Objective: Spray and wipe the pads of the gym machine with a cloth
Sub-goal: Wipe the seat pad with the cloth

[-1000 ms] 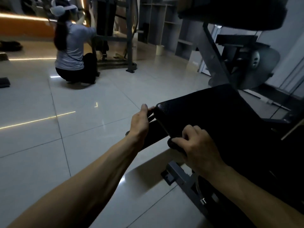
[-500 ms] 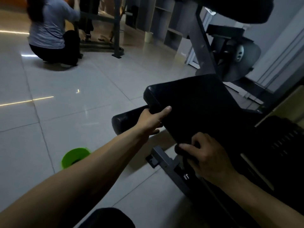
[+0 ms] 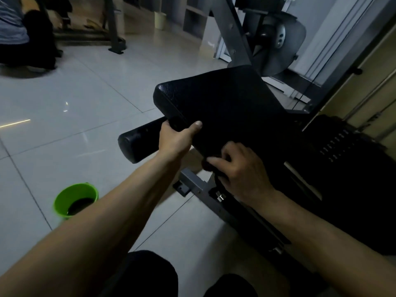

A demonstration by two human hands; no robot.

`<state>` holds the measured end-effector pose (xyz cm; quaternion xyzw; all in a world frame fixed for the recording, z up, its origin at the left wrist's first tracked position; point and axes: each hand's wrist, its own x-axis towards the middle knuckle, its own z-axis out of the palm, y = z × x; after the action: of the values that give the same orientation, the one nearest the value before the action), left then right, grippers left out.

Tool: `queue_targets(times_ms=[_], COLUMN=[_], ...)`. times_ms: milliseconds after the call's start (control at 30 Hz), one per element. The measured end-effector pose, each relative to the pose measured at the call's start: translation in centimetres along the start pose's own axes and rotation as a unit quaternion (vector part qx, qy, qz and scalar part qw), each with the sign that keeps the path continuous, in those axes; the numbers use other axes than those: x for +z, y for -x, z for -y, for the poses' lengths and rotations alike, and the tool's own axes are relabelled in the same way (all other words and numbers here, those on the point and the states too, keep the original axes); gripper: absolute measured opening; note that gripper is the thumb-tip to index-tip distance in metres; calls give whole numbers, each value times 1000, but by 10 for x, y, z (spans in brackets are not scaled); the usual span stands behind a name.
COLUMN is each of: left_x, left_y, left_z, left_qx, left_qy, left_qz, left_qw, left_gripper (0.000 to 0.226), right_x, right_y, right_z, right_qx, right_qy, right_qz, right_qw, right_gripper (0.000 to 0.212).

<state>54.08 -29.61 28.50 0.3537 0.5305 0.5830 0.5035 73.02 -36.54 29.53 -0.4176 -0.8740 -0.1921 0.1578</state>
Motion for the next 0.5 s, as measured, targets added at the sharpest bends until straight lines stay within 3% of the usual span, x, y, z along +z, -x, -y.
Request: queue_targets(times_ms=[200, 300, 433, 500], left_x=[-2, -3, 7, 16], left_y=[-5, -2, 18, 30], left_z=[8, 6, 8, 19], left_qx=[-9, -12, -59, -90], left_qy=[-2, -15, 5, 5], left_qz=[30, 34, 37, 40], left_qw=[999, 999, 998, 995], left_gripper=[81, 78, 51, 68], right_x=[-20, -16, 1, 4], right_y=[129, 110, 36, 21], right_z=[-32, -25, 1, 6], right_qx=[29, 18, 14, 28], right_qy=[22, 18, 20, 23], right_qz=[71, 36, -22, -24], right_qw=[997, 999, 999, 999], right_gripper=[54, 43, 22, 17])
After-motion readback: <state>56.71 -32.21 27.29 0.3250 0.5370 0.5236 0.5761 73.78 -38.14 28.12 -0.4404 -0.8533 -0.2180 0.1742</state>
